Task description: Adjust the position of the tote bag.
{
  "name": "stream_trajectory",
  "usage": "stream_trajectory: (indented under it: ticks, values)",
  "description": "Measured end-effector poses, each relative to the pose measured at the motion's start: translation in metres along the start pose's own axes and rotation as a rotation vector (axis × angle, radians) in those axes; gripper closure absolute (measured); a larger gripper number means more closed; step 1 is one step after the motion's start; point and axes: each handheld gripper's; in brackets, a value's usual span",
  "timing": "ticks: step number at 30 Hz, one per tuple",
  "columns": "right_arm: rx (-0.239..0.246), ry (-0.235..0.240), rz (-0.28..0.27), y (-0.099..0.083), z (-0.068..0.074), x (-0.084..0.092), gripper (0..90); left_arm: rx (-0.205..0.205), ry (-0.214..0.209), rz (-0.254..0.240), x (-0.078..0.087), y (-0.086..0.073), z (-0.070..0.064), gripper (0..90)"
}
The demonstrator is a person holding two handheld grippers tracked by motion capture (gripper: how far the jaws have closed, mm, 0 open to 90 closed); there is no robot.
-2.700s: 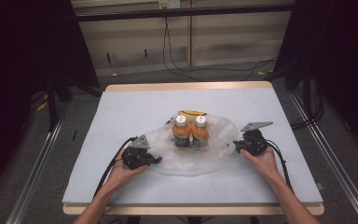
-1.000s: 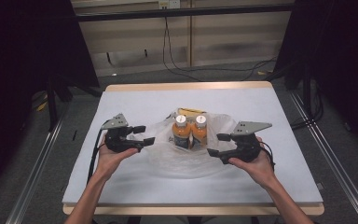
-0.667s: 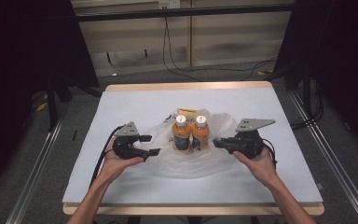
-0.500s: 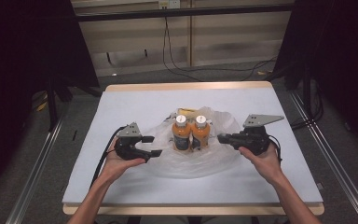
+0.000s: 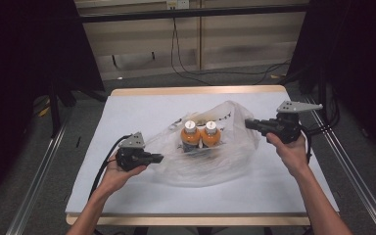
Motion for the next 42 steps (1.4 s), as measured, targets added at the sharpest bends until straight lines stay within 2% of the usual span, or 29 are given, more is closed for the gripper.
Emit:
stream_trajectory:
  ticks: [3, 5, 11, 15, 16, 18, 21, 23, 30, 31, 34, 38, 42]
  values:
    - [-0.027, -0.033, -0.012, 0.002, -0.014, 0.001, 88.3, 0.008, 0.009, 0.008, 0.003, -0.008, 0.002, 90.0]
    - [-0.037, -0.054, -0.001, -0.001, -0.021, -0.001, 88.3, 0.011, 0.005, 0.018, 0.004, -0.013, 0.004, 90.0]
    - [-0.086, -0.112, 0.057, -0.019, -0.042, -0.004, 88.3, 0.003, 0.002, 0.045, 0.002, -0.021, 0.005, 90.0]
    - [-0.112, -0.151, 0.116, -0.034, -0.055, -0.004, 88.3, -0.005, 0.005, 0.099, -0.004, -0.030, 0.006, 90.0]
    - [-0.120, -0.163, 0.135, -0.038, -0.058, -0.004, 88.3, 0.014, 0.000, 0.093, -0.005, -0.032, 0.006, 90.0]
    - [-0.132, -0.168, 0.137, -0.043, -0.063, -0.002, 88.3, 0.012, 0.007, 0.105, -0.006, -0.033, 0.009, 90.0]
    - [-0.157, -0.172, 0.132, -0.050, -0.069, -0.004, 88.3, 0.038, 0.009, 0.098, -0.007, -0.036, 0.014, 90.0]
    - [-0.170, -0.178, 0.163, -0.057, -0.074, -0.010, 88.2, 0.042, 0.004, 0.101, -0.008, -0.038, 0.015, 90.0]
    - [-0.194, -0.187, 0.264, -0.078, -0.084, -0.026, 88.2, 0.034, -0.008, 0.151, -0.017, -0.046, 0.015, 90.0]
    - [-0.197, -0.188, 0.278, -0.081, -0.084, -0.028, 88.2, 0.048, -0.015, 0.137, -0.018, -0.048, 0.015, 90.0]
    - [-0.200, -0.193, 0.324, -0.090, -0.085, -0.030, 88.2, 0.058, -0.026, 0.129, -0.017, -0.050, 0.016, 90.0]
    - [-0.183, -0.215, 0.341, -0.093, -0.084, -0.027, 88.4, 0.054, -0.049, 0.136, -0.015, -0.051, 0.012, 90.0]
    - [-0.179, -0.232, 0.340, -0.094, -0.082, -0.027, 86.3, 0.055, -0.042, 0.139, -0.012, -0.052, 0.009, 90.0]
Point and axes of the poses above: each handheld gripper's, and its own axes: x roughly backward along the jaws, y roughly out of its top, z roughly to its left, and after that the axes turned 12 degrees about y, right-handed
